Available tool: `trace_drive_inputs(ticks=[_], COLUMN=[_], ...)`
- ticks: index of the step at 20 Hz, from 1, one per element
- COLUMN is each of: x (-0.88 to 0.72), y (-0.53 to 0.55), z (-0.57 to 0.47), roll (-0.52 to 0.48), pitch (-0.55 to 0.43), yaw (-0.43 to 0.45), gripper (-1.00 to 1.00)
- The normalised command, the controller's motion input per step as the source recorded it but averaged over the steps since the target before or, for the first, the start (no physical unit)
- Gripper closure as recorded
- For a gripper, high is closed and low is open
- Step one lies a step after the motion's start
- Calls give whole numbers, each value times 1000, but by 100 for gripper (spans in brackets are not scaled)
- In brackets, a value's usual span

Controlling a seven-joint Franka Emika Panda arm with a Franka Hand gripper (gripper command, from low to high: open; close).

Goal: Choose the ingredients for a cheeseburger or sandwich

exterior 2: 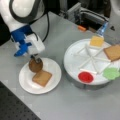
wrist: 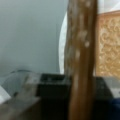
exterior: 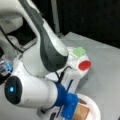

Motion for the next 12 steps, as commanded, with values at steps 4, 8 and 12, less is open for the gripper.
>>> trace_drive_inputs(ticks=[4, 8, 12], x=[430, 376, 220], y=[-221, -153, -130], z=[-236, -189, -123], roll=[155, 97, 31], pitch=[-74, -68, -36], yaw=[105, 90, 120], gripper=[100, 100, 100])
